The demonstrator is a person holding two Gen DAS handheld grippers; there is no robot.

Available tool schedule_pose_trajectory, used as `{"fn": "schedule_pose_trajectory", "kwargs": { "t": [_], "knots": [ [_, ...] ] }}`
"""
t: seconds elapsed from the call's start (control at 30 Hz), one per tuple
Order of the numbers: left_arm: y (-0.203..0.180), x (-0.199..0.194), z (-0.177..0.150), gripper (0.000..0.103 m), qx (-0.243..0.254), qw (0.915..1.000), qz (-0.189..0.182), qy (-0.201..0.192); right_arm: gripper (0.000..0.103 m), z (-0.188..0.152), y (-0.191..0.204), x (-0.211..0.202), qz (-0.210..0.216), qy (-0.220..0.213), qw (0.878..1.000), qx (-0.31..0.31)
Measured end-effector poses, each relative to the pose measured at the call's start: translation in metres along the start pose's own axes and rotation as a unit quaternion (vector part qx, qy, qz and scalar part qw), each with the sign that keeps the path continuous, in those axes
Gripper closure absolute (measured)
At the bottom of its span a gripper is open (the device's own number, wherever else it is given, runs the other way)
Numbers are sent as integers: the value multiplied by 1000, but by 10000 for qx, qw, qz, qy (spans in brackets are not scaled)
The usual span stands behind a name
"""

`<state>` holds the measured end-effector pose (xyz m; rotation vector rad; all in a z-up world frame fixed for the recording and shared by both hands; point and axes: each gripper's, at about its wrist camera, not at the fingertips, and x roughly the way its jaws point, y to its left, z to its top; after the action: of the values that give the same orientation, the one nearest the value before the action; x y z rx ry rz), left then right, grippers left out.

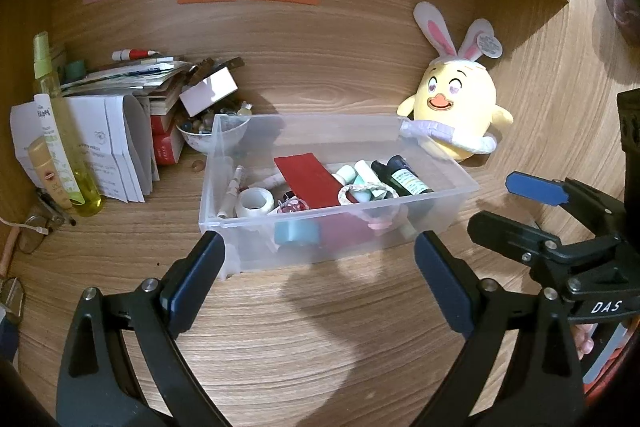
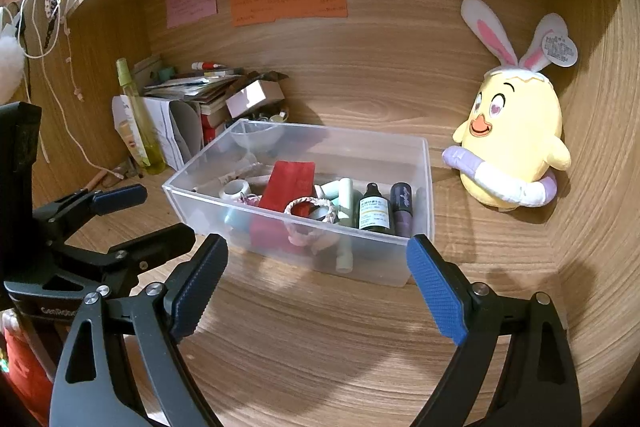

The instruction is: Organize objects

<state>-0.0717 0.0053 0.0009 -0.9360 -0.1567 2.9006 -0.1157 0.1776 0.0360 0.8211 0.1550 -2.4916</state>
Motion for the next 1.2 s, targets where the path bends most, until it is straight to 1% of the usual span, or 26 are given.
{"fn": "schedule_pose_trajectory", "kwargs": {
  "t": [0.53,1.2],
  "knots": [
    [5,3,1,6,-79,9999,2,62,13,0,1,0,1,-44,10000,32],
    [9,0,3,5,-93,10000,19,20,13,0,-3,0,19,-61,9999,91]
  ]
}}
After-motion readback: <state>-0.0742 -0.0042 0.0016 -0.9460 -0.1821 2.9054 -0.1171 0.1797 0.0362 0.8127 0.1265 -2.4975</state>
